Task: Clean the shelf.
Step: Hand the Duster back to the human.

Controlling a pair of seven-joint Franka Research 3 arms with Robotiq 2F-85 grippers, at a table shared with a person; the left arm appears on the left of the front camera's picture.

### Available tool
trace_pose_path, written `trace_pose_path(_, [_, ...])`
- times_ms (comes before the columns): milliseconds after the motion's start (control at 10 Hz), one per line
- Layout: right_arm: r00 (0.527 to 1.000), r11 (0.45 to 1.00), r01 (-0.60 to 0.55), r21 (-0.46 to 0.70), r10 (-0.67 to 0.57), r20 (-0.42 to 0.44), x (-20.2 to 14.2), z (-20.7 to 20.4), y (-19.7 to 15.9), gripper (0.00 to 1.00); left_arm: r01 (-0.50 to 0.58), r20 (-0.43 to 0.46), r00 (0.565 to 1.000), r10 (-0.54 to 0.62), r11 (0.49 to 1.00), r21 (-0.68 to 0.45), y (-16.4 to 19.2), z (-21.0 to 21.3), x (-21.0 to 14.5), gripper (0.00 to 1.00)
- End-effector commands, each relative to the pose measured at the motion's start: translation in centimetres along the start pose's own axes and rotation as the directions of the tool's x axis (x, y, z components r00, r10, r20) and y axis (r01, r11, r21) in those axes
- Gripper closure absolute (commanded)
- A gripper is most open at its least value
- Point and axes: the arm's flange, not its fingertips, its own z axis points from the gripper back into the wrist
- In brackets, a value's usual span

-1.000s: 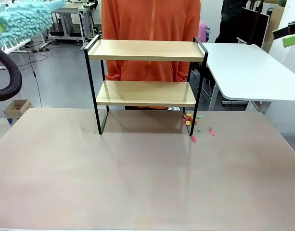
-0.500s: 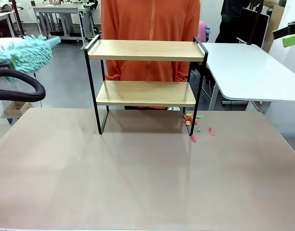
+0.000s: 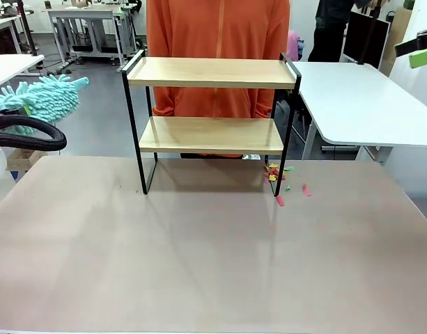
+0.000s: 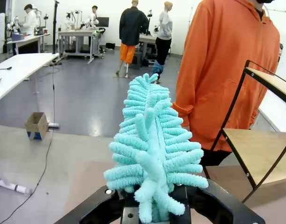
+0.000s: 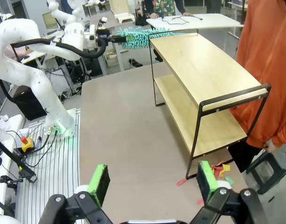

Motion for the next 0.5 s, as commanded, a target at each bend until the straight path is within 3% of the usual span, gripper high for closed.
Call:
trace_pose_path(0, [1.000, 1.000, -0.018, 0.005, 0.018, -0.010, -0.04, 0.19, 0.09, 0.00, 0.002, 0.006, 1.000, -0.002, 1.000, 0.009, -0.07, 0.26, 0.37, 0.83])
trace_pose_path(400, [1.000, 1.000, -0.018, 0.005, 0.018, -0.010, -0.04, 0.19, 0.09, 0.00, 0.002, 0.006, 1.000, -0.002, 1.000, 0.009, -0.07, 0.26, 0.37, 0.83])
